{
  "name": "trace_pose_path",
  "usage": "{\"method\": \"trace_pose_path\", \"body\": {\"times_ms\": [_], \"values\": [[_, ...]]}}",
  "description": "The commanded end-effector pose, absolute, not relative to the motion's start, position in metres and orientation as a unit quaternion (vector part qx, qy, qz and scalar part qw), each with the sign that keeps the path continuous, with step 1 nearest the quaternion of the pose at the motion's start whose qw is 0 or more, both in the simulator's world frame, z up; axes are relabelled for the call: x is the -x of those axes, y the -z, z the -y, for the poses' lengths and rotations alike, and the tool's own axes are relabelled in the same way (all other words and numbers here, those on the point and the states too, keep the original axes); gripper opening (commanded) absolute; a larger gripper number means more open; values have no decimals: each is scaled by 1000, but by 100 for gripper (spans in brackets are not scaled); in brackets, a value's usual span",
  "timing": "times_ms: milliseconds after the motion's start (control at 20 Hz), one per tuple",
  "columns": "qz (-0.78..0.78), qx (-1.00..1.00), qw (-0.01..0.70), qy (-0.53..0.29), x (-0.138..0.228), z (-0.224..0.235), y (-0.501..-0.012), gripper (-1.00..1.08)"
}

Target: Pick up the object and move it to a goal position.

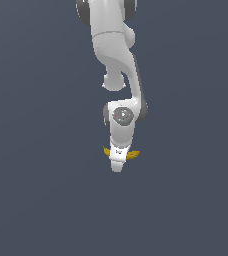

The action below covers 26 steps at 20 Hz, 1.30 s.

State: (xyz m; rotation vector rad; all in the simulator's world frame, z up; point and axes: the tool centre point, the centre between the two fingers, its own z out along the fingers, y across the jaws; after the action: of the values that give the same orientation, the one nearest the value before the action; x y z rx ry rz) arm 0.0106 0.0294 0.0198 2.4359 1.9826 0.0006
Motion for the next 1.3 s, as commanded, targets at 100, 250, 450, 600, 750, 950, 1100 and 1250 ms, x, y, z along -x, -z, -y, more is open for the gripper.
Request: {"method": "trace_pose_path", "body": {"times_ms": [100, 250, 450, 600, 750, 950, 1100, 1250], "values": [[-631, -775, 0, 0, -10, -30, -19, -100], [-631, -775, 0, 0, -10, -30, -19, -100], [-631, -776, 1, -1, -11, -29, -20, -100], [-631, -776, 1, -1, -10, -29, -23, -100], [-631, -776, 1, -1, -7, -29, -31, -100], [-631, -775, 1, 0, -2, -28, -46, -100], [-631, -775, 1, 0, 4, -27, -63, -100], [-632, -775, 2, 0, 12, -27, -84, -100]]}}
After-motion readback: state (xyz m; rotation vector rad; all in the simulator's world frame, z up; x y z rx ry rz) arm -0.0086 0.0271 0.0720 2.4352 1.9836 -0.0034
